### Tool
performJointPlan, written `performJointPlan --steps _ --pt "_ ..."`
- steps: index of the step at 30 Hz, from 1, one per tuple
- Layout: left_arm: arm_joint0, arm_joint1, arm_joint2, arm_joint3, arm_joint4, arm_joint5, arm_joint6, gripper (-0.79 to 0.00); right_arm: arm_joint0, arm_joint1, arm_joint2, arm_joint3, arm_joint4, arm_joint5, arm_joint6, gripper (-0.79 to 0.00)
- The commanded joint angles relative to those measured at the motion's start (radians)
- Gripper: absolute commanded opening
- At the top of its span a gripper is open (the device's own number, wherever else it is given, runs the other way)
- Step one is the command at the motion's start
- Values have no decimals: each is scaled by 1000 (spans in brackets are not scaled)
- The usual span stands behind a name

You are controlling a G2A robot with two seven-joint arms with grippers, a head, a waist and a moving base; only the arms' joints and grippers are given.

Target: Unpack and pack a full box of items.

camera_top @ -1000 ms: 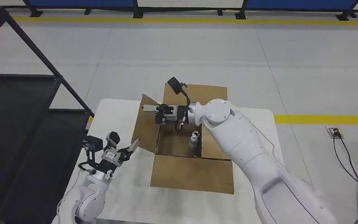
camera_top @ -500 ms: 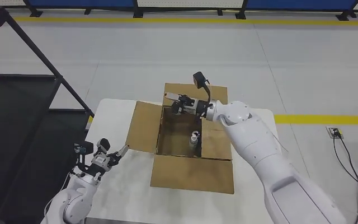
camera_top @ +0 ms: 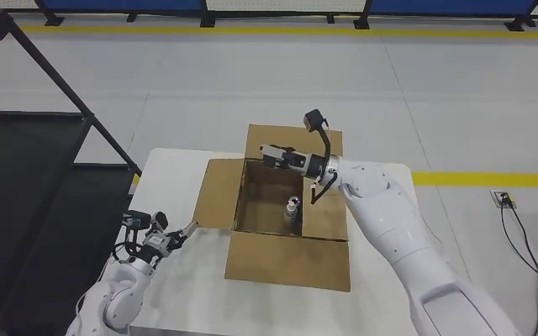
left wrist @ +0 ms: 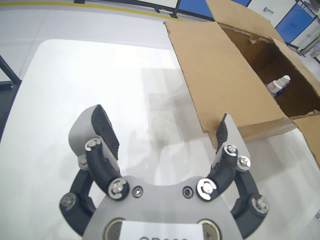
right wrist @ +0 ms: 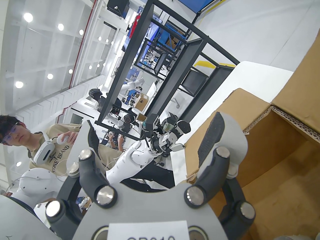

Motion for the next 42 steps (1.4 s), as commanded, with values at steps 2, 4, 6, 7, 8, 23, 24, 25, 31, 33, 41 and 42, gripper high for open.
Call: performJointPlan --steps 2,4,6,7,8,23,24,25,31,33,41,42 --pt "-4 0 -3 -10 -7 8 15 0 -33 17 26 -59 -10 20 -6 0" --pt "6 2 -19 -40 -26 -4 25 0 -53 27 41 -98 -20 35 -10 0" --pt "24 5 -39 -84 -39 -15 36 0 -71 37 57 -136 -34 50 -16 0" --pt "34 6 -51 -108 -50 -23 38 0 -80 41 64 -154 -45 59 -23 0" --pt "43 8 -63 -134 -58 -31 38 0 -89 46 70 -175 -55 68 -27 0" --pt "27 31 -106 -531 -179 -149 -136 0 -407 163 354 -682 -366 254 -198 0" --pt "4 29 -74 -533 -185 -142 -154 0 -446 172 386 -727 -371 257 -198 0" --pt "-21 27 -35 -531 -198 -140 -175 0 -484 179 416 -769 -374 257 -198 0" --pt "-220 4 210 -422 -292 -73 -296 0 -651 209 550 -909 -361 227 -194 0" --pt "-295 -8 296 -352 -373 -63 -356 0 -651 209 550 -909 -361 227 -194 0" --pt "-318 -13 323 -327 -413 -64 -386 0 -651 209 550 -909 -361 227 -194 0" --pt "-318 -13 323 -327 -413 -64 -386 0 -651 209 550 -909 -361 227 -194 0"
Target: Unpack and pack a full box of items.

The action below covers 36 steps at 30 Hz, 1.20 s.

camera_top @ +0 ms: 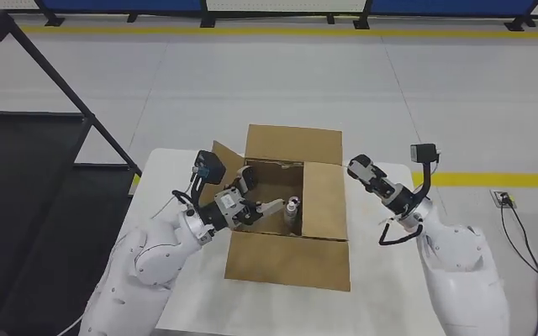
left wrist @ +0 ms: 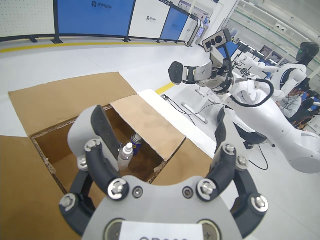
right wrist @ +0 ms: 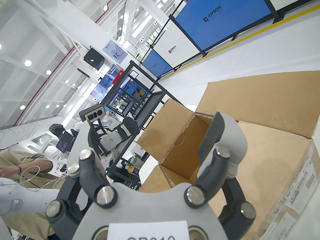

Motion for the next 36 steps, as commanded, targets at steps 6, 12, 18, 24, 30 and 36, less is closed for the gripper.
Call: performJointPlan --steps 6,12,18,24,30,36 --pt "23 -3 1 21 -90 9 24 0 -6 2 2 2 21 11 -15 0" --pt "-72 -26 124 127 -257 82 -130 0 11 22 76 36 52 -7 27 0" --pt "-227 -66 272 320 -369 190 -290 0 -17 45 145 36 50 -12 73 0" --pt "-318 -99 369 463 -444 262 -426 0 -31 60 178 47 70 -15 78 0" --pt "-371 -133 422 556 -508 228 -419 0 -31 73 199 68 95 -25 69 0" --pt "-407 -165 471 631 -540 208 -401 0 -36 85 217 90 118 -38 64 0"
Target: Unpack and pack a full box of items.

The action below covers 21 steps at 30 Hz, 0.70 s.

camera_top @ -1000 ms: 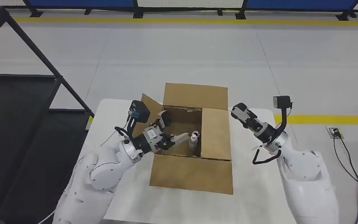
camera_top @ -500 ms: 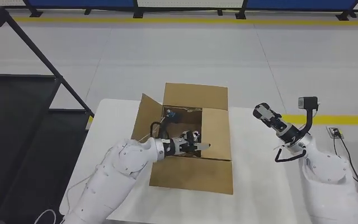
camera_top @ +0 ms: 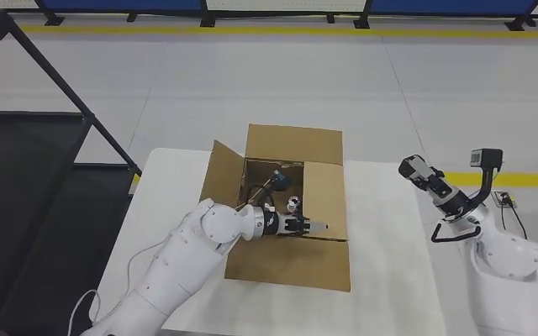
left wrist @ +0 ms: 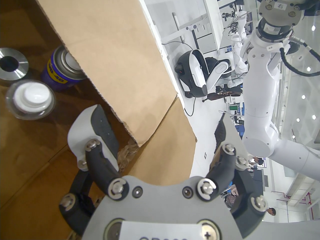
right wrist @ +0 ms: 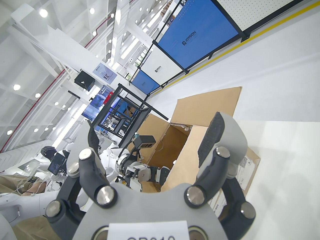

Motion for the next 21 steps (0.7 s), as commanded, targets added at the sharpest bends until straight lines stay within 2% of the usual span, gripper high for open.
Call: performJointPlan --steps 1,9,21 --pt "-6 -9 10 18 -14 -10 9 0 -2 4 4 7 8 -5 0 0" --pt "-14 -20 4 1 -33 -44 18 0 6 18 5 40 38 -26 2 0" --pt "-2 -25 -13 -124 20 -45 74 0 24 38 10 81 74 -52 -4 0"
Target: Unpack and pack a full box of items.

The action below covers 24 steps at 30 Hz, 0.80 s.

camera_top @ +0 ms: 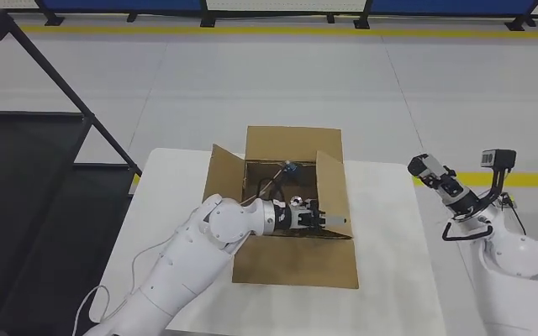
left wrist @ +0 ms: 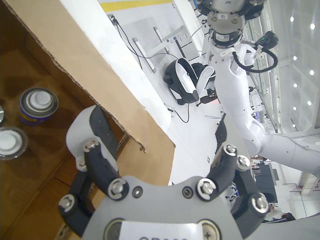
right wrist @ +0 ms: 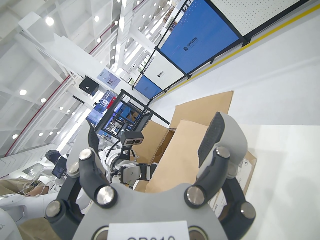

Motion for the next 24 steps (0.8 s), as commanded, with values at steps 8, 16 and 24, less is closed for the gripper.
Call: performJointPlan --steps 8,16,24 --pt "-31 -40 54 12 11 -21 100 0 -20 19 60 19 55 -29 -40 0" --pt "-73 -102 140 88 52 -60 250 0 -61 34 116 9 94 -45 -86 0" --pt "-135 -188 230 242 41 -94 336 0 -107 45 151 9 126 -61 -119 0"
